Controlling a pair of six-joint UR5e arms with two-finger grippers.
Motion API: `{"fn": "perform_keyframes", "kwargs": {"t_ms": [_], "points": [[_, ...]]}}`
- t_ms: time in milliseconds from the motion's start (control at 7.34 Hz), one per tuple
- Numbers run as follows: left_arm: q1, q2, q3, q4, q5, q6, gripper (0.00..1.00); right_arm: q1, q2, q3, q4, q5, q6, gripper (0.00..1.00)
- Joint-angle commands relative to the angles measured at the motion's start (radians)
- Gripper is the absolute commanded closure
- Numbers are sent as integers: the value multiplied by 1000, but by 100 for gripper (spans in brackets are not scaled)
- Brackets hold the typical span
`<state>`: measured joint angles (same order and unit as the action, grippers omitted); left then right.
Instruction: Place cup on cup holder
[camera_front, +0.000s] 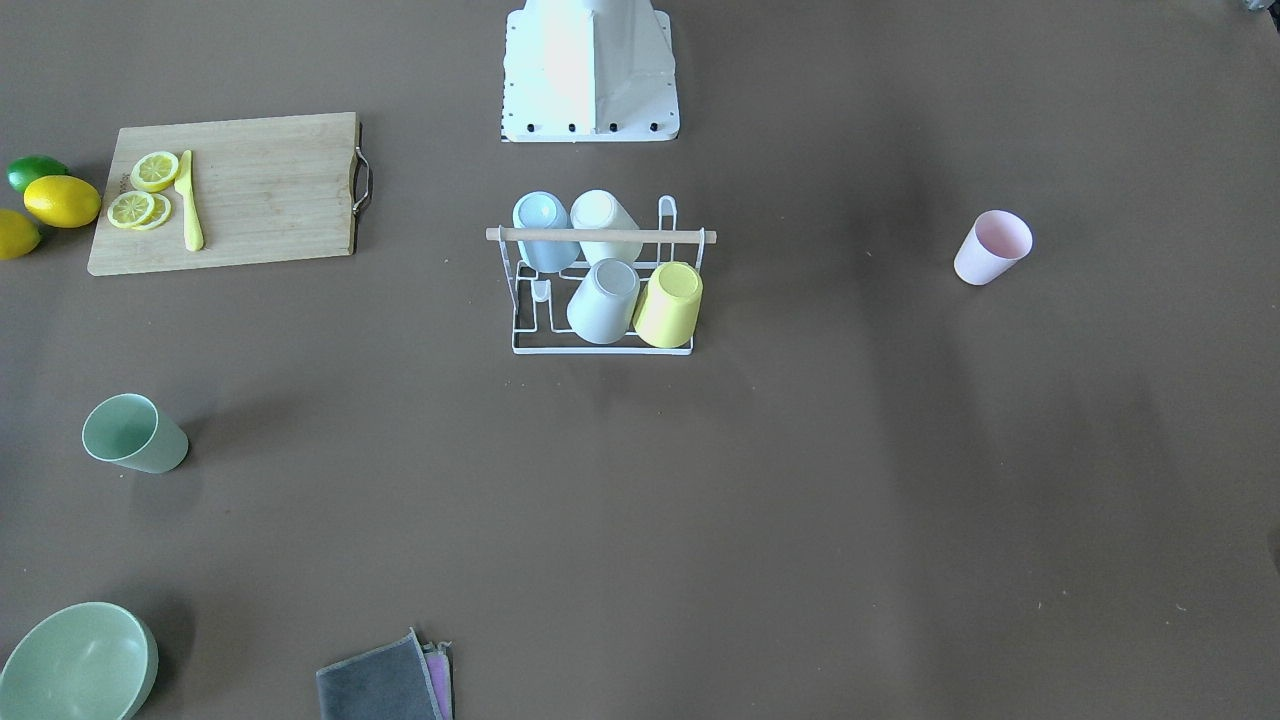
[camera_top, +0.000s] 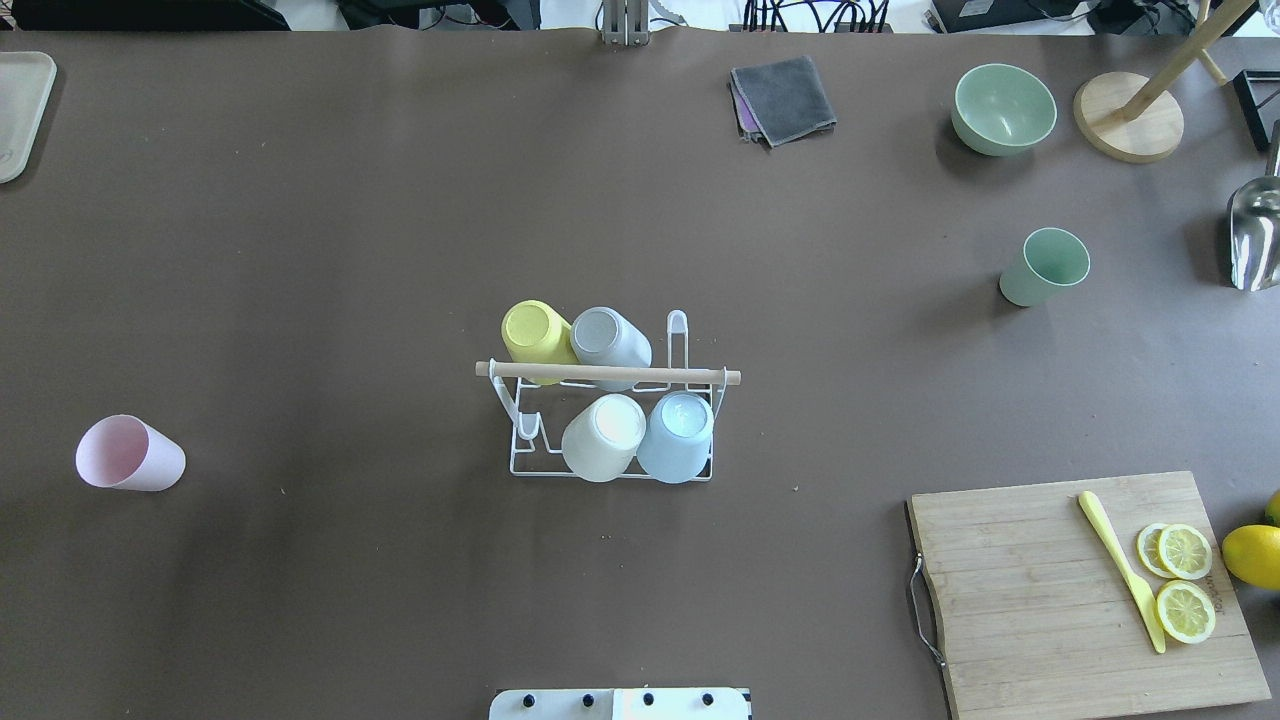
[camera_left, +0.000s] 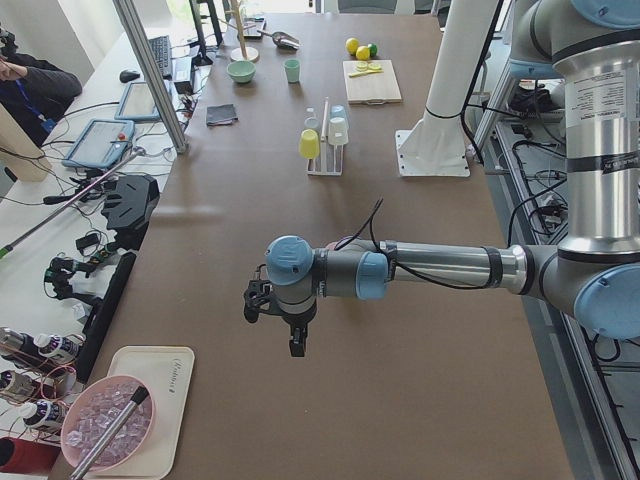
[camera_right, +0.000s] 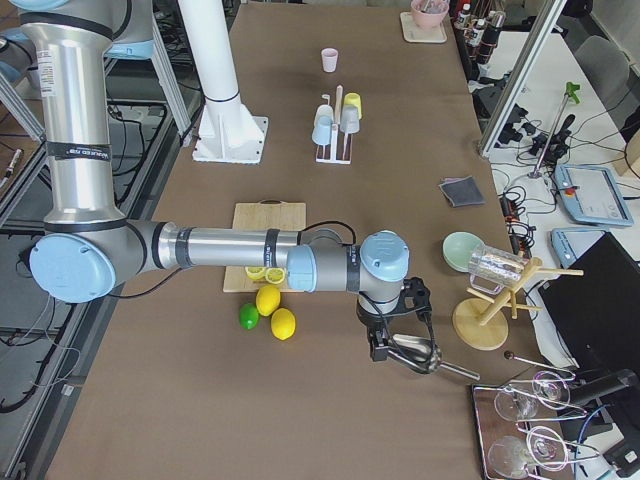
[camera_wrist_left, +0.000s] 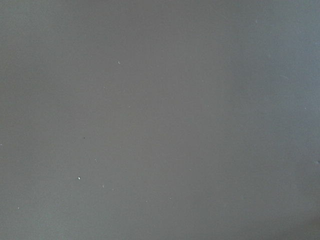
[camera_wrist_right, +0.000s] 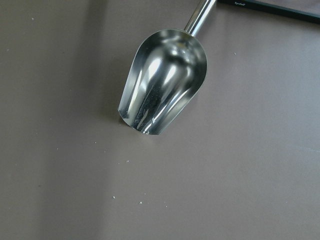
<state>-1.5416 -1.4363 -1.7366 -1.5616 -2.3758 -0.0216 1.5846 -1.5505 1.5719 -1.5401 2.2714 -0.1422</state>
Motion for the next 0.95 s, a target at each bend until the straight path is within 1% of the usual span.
{"fn": "perform_keyframes", "kwargs": {"t_ms": [0,408,817], "points": [[0,5,0,-2,-2,11,2,-2,6,-7,0,-3,12,0],[2,4,-8,-2,-3,11,2,-2,7,-10,-2,3,12,0],[2,-1,-38,-5,4,32,2,-2,4,-6,-2,10,0,0]]}}
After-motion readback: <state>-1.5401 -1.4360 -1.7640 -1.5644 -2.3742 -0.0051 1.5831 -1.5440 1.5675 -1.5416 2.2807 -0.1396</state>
